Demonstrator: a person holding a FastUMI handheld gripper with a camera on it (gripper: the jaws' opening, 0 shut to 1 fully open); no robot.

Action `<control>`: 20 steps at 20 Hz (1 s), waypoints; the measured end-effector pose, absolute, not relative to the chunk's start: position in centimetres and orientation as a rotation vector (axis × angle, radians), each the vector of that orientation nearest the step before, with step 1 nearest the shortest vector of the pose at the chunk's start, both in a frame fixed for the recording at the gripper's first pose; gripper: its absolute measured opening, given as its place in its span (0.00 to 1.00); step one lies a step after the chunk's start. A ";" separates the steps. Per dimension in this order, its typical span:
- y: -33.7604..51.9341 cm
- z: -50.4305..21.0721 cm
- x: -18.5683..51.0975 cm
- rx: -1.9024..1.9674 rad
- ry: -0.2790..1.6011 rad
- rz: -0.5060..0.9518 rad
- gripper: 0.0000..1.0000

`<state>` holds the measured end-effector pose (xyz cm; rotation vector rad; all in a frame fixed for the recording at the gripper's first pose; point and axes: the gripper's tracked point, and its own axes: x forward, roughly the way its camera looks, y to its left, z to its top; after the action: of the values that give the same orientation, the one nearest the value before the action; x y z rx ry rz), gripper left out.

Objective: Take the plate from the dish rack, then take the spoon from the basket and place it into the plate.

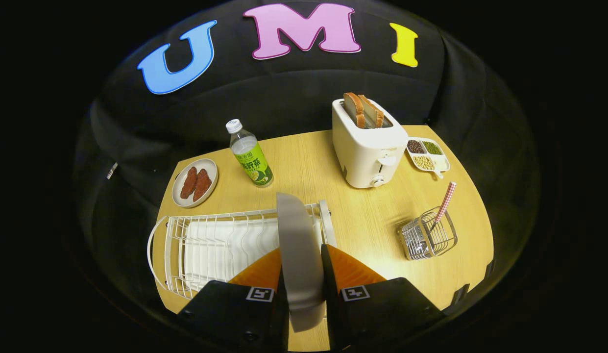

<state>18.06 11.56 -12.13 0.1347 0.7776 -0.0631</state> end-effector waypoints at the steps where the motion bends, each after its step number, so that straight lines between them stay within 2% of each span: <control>1: 11.4 -12.1 18.2 0.131 0.780 -0.072 0.35; 4: 10.9 -11.0 19.1 0.077 0.747 -0.099 0.34; 9: 12.6 -10.1 19.5 -0.034 0.734 -0.049 0.31; 13: 11.7 -10.2 19.1 -0.093 0.705 -0.076 0.23; 20: 10.3 -7.8 19.9 -0.241 0.597 -0.102 0.22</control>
<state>19.89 10.28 -7.84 -0.2411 0.5972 -0.1019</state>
